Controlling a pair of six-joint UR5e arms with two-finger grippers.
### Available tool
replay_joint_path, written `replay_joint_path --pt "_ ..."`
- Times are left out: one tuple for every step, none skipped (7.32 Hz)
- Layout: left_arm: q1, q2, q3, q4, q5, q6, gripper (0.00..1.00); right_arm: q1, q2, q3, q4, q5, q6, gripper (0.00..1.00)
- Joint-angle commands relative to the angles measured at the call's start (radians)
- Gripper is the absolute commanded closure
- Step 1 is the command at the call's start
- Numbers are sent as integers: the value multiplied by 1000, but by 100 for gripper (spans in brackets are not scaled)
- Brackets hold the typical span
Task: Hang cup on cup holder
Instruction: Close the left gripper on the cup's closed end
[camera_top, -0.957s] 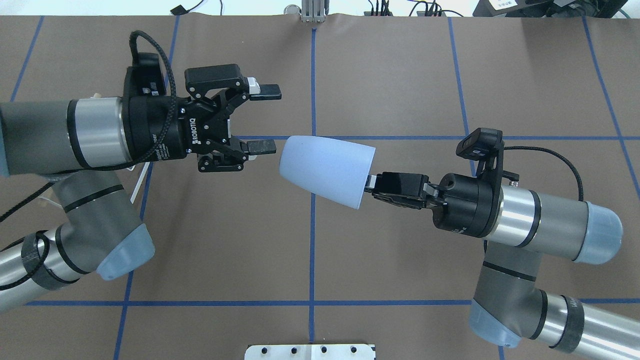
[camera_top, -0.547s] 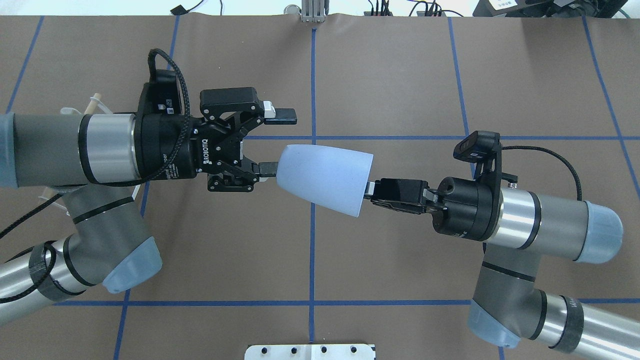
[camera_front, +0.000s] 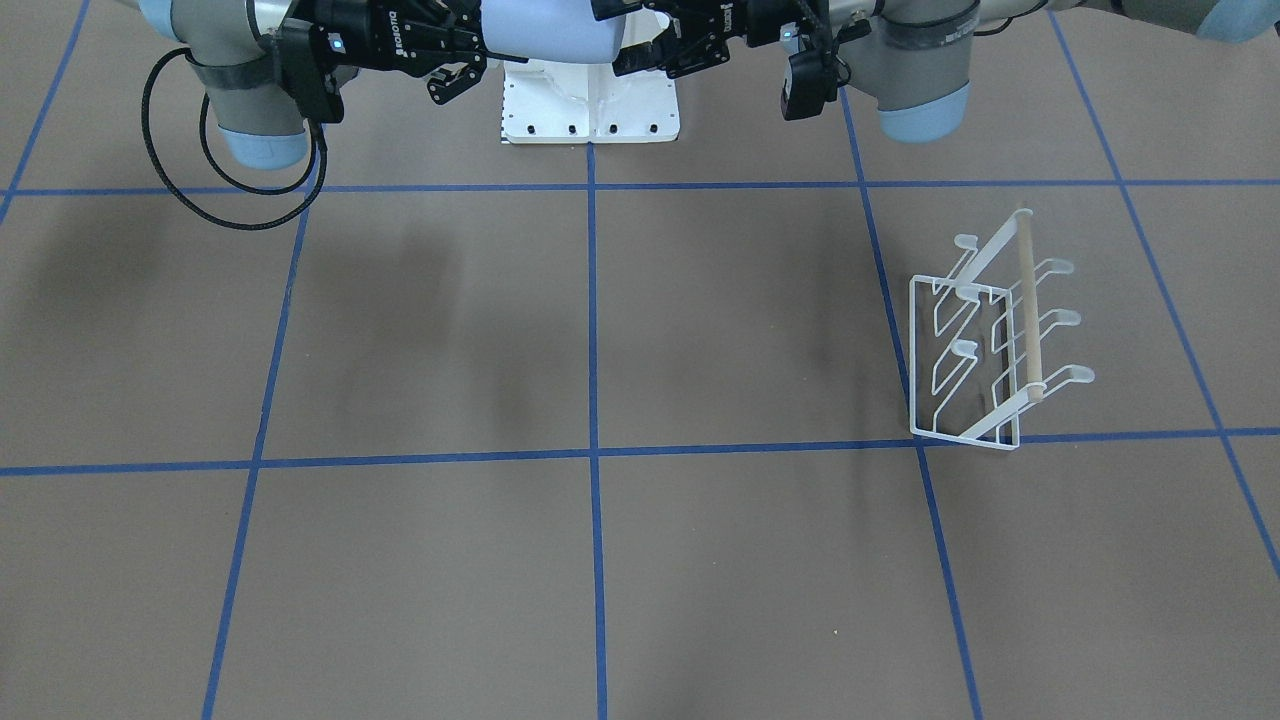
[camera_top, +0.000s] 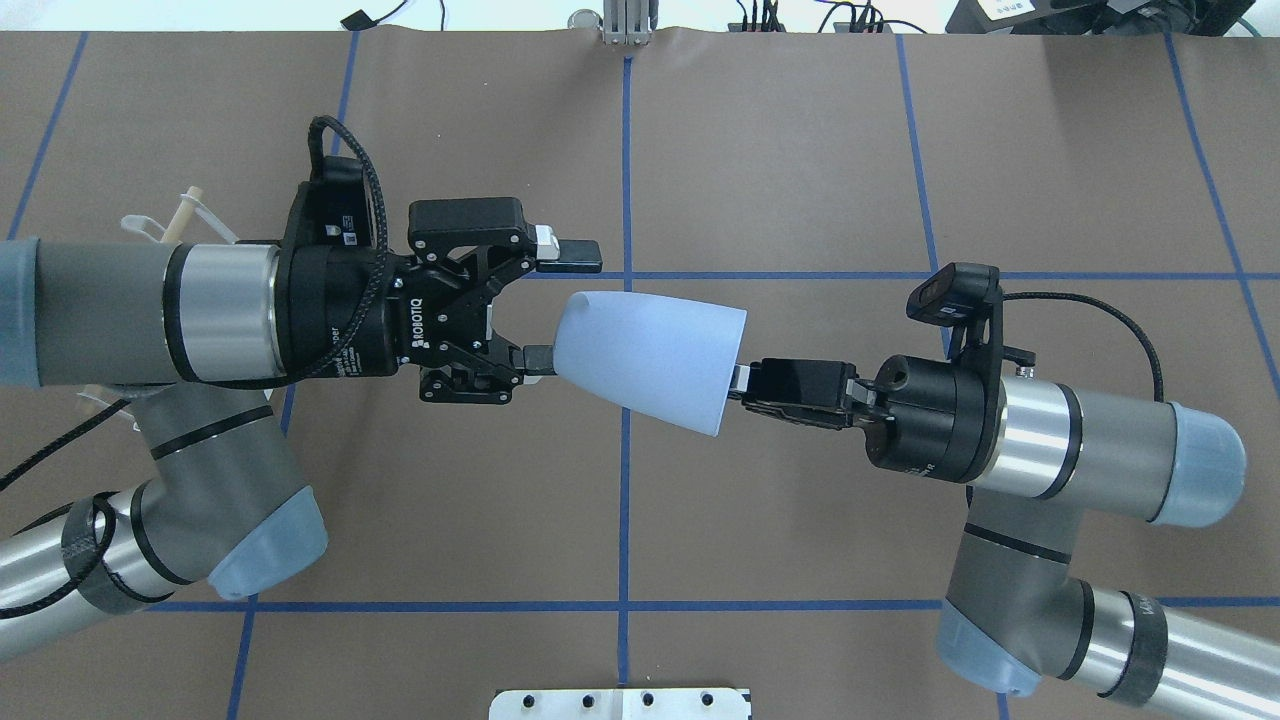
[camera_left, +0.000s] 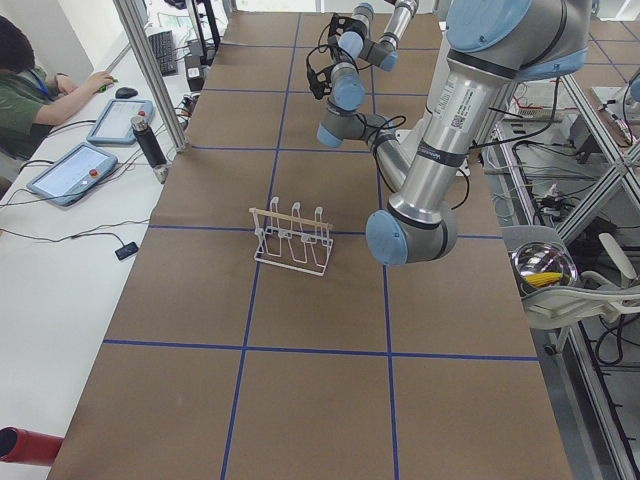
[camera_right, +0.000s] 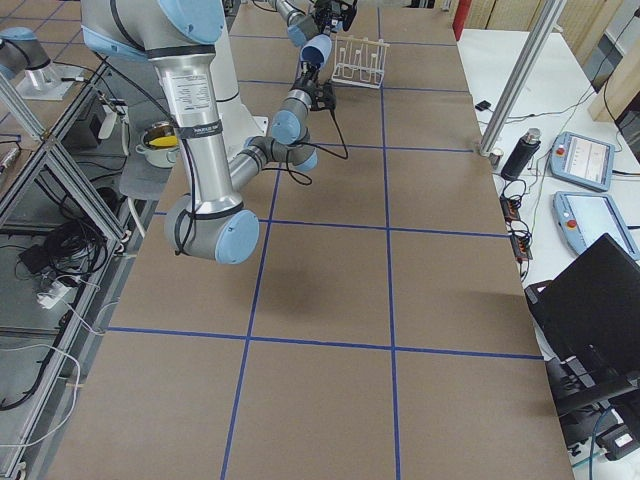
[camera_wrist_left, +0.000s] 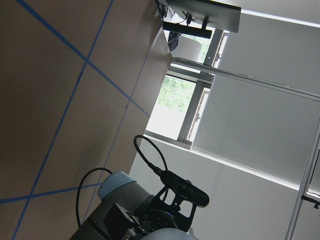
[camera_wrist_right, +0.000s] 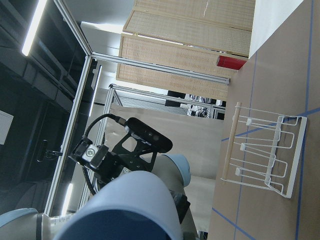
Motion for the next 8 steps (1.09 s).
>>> replay_joint_path --pt "13 3 -17 1 -1 -1 3 0 -1 -1 0 0 0 100" --pt "17 9 -25 1 -1 -1 6 0 1 -1 0 -2 0 100" --pt "24 9 -30 1 0 -1 9 0 -1 -1 0 0 0 100" --pt "24 10 -31 1 1 -1 11 0 -1 0 0 0 0 100" --pt "24 10 -31 2 1 -1 11 0 -1 2 0 0 0 100" --pt "24 10 -30 2 1 -1 11 -2 -1 2 9 2 0 100" --pt "24 12 -28 2 1 -1 11 -8 -2 -8 49 2 3 100" --pt "25 12 -30 2 -1 -1 11 -11 -2 -8 49 2 3 100"
